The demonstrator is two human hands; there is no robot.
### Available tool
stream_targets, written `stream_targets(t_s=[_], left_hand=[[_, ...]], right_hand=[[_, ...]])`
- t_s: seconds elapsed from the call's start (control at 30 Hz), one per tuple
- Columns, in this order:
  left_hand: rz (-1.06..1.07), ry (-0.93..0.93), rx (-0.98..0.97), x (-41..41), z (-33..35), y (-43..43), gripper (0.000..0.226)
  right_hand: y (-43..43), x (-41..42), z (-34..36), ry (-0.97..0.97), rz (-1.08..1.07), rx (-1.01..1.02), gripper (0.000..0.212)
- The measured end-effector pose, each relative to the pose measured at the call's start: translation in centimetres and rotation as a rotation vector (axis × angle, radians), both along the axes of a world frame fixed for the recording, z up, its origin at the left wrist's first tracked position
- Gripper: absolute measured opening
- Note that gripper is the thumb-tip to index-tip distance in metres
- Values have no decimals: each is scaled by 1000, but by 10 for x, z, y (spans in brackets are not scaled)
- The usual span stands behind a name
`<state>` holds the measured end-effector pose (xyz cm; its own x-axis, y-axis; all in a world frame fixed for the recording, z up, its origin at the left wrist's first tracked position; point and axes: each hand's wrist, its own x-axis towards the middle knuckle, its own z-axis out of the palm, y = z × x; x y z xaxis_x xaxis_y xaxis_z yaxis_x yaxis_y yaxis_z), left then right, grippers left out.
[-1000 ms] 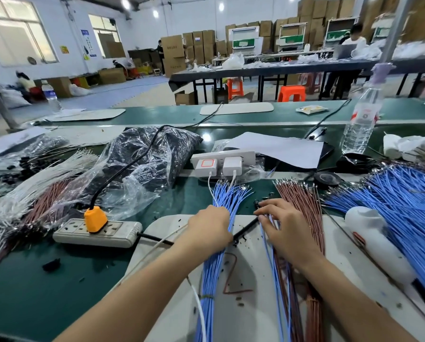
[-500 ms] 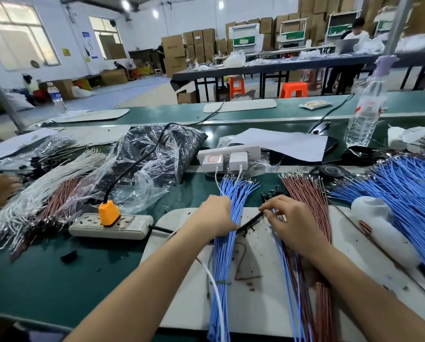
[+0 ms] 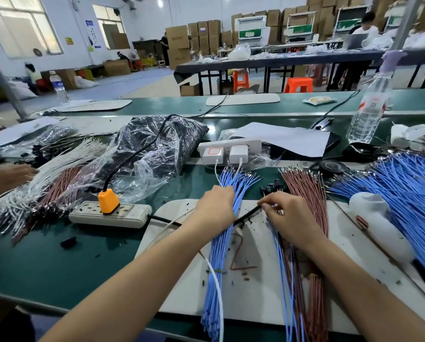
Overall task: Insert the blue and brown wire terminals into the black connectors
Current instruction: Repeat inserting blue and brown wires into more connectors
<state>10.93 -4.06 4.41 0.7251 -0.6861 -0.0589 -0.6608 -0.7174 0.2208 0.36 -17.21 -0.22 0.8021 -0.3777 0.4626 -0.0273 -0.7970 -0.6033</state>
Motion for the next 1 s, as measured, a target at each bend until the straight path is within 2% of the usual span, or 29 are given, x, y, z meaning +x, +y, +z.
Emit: stream_targets(t_s=[0.17,0.47,0.63,0.7,0.83,1.0], left_hand=[[-41,31,18,1,-2,-6,19],[-23,406,-261,20,9,5,24],[-75,549,-371,17,14,4,21],[-116,525,-384,12,13,1,15],[-165,433,-436,5,9,-4,23],[-215,475,-451,-1,5,-4,20]], right_hand=[[0,1,-1,7,3,10,12],[0,1,-1,-42,0,117,16],[0,1,3,-23,74,352,8],[1,1,6,-64,126,544,10],[-1,1,10,-168,178,836,12],[1,1,10,-168,233,920,14]])
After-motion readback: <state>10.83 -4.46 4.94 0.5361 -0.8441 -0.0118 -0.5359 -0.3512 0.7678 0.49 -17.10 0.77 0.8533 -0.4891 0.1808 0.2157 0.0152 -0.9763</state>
